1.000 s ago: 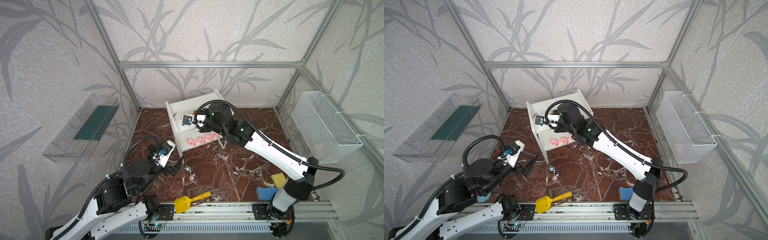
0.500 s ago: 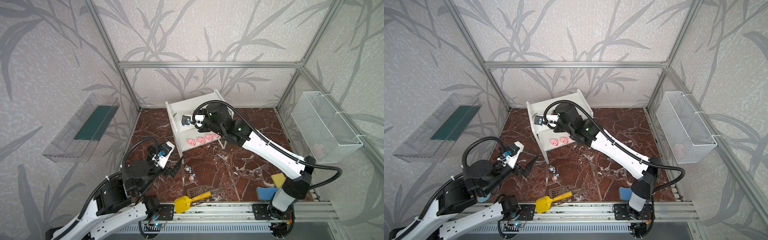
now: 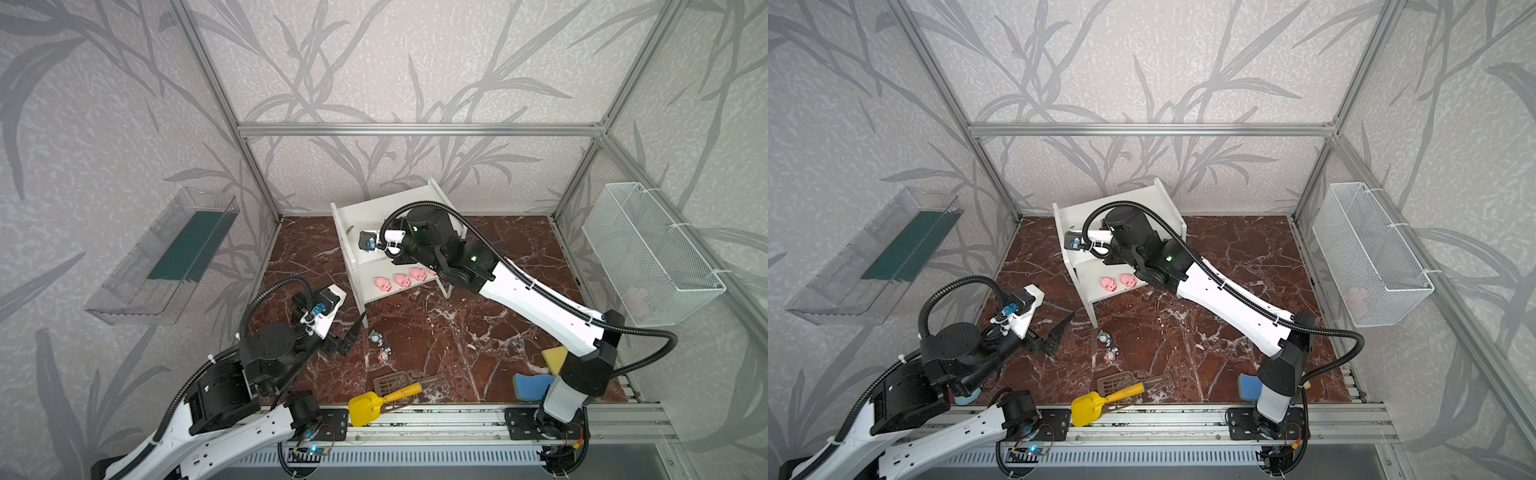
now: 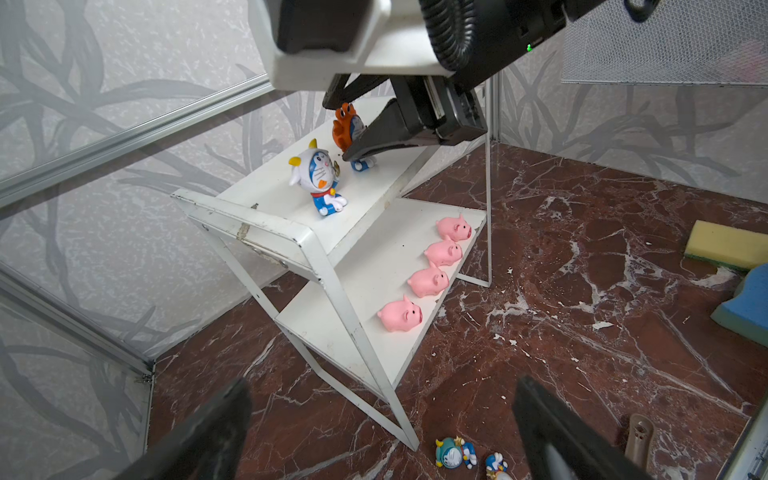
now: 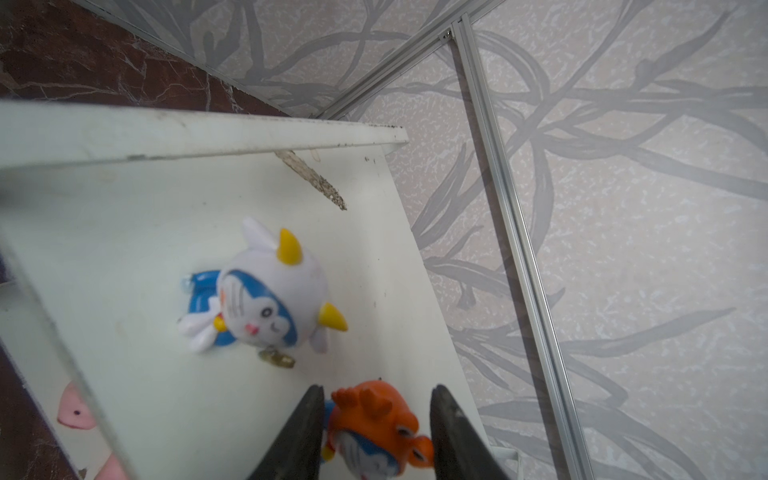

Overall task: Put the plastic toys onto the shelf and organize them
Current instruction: 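Set the orange figure beside the white figure with the right gripper, then release the orange figure and move the right gripper toward the floor figures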

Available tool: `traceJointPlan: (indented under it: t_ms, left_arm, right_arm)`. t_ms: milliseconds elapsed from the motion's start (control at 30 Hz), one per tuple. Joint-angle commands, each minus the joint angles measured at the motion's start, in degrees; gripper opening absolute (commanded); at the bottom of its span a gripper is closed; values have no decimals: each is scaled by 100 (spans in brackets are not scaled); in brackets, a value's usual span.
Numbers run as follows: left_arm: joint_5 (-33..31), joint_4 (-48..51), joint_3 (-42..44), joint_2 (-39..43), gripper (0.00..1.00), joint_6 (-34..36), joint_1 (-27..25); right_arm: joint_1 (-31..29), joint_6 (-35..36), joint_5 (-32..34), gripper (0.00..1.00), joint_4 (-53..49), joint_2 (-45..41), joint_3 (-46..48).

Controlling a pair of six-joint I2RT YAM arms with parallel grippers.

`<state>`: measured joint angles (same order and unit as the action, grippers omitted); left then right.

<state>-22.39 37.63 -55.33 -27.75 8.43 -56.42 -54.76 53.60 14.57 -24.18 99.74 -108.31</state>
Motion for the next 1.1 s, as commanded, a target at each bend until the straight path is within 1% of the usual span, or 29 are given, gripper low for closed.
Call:
traceJointPlan:
  t_ms: [0,267,367,500,667,733,767,800,867,933,967,1067]
  left_arm:
    - [-1,-71,44,63,99,63,35]
    - [15,-68,52,59,99,46,35]
    - [15,-67,66,59,99,45,35]
    - [11,-73,66,59,99,46,35]
    - [-2,-71,90,59,99,28,35]
    - [3,-58,110,38,99,12,37]
    - [0,-49,108,36,99,-3,35]
    - [2,-12,101,20,99,-24,34]
    - [49,86,91,23,99,-79,35]
    - [59,193,101,33,99,-166,35]
    - [51,265,112,58,99,-227,31]
    - [59,398,220,174,99,-413,39]
  right_arm:
    - [-25,15,64,44,-54,58,-251]
    - [-26,-59,29,47,-83,-21,-269]
    - [-17,-188,-103,48,-163,-125,-278]
    - [58,-575,-594,51,-317,-454,-278]
    - [176,-1131,-1209,58,-638,-916,-233]
    - [179,-1342,-1372,65,-756,-1181,-81]
    - [177,-1442,-1427,69,-794,-1327,27]
    - [179,-1582,-1478,76,-821,-1520,177]
    - [168,-1854,-1605,86,-817,-1937,534]
    - [122,-2131,-1715,97,-731,-2474,1121]
    - [71,-2273,-1758,99,-662,-2734,1457]
    - [-176,-2736,-1776,99,-375,-3467,2586]
